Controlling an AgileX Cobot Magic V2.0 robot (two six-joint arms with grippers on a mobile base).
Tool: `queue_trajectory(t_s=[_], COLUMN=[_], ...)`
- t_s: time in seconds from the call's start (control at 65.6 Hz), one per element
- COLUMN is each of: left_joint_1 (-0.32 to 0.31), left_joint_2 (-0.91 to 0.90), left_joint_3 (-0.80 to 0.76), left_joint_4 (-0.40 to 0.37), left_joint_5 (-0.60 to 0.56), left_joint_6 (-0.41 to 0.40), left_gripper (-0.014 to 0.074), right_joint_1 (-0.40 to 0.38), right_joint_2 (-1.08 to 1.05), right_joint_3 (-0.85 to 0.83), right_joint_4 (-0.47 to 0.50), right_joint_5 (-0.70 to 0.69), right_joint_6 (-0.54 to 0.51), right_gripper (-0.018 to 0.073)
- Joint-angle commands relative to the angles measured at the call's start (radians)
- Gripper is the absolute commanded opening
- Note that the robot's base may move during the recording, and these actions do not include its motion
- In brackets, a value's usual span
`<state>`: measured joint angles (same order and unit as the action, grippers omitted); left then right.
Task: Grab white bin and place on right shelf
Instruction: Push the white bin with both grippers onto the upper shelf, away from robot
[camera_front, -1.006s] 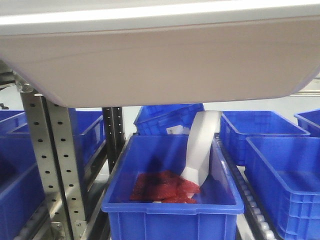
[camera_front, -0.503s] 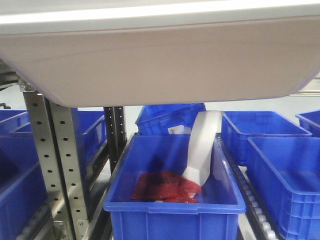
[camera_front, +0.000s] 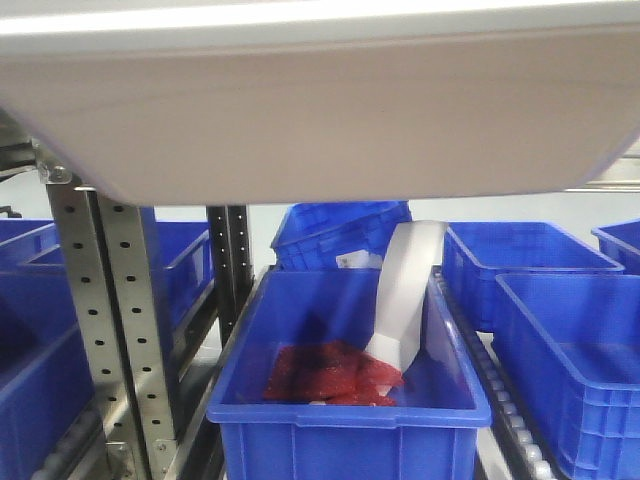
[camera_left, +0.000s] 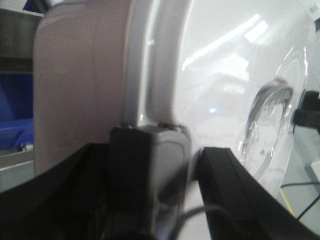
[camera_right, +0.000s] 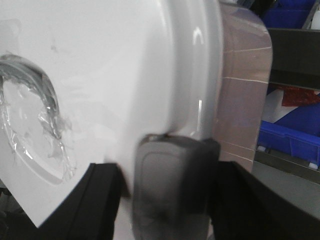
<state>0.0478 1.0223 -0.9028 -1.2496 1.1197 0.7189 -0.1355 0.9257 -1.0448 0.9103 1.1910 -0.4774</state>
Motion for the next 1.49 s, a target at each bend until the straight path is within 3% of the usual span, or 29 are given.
queue_trajectory(t_s=[0.0, 0.229, 0.366, 0.686, 0.823, 1.036, 1.234, 1.478], left_joint_1=[-0.023, -0.023, -0.023, -0.023, -0.023, -0.023, -0.023, -0.070], left_joint_2=[-0.017, -0.009, 0.039, 0.241, 0.340, 0.469, 0.564, 0.656], left_joint_3=[-0.044, -0.120, -0.193, -0.357, -0.459, -0.602, -0.728, -0.848], left_joint_4=[-0.234, -0.223, -0.163, -0.159, -0.158, -0.157, -0.157, -0.157], left_joint_5=[0.052, 0.007, -0.026, 0.036, 0.094, 0.096, 0.058, -0.027], left_joint_6=[-0.002, 0.000, 0.000, 0.053, 0.053, 0.053, 0.053, 0.053], left_gripper=[0.0251, 0.0251, 0.0251, 0.0251, 0.0251, 0.0252, 0.0253, 0.0253], right_joint_1=[0.010, 0.010, 0.010, 0.010, 0.010, 0.010, 0.010, 0.011], right_joint_2=[0.010, 0.086, 0.163, 0.325, 0.394, 0.489, 0.559, 0.599], right_joint_3=[-0.043, -0.121, -0.193, -0.369, -0.429, -0.483, -0.485, -0.485], right_joint_4=[0.237, 0.279, 0.298, 0.335, 0.345, 0.362, 0.466, 0.573], right_joint_5=[0.034, 0.007, 0.004, -0.020, -0.044, -0.079, -0.111, -0.171], right_joint_6=[-0.013, -0.013, -0.013, -0.025, -0.033, -0.049, -0.106, -0.211], right_gripper=[0.0428, 0.0428, 0.0428, 0.0428, 0.0428, 0.0428, 0.0428, 0.0428])
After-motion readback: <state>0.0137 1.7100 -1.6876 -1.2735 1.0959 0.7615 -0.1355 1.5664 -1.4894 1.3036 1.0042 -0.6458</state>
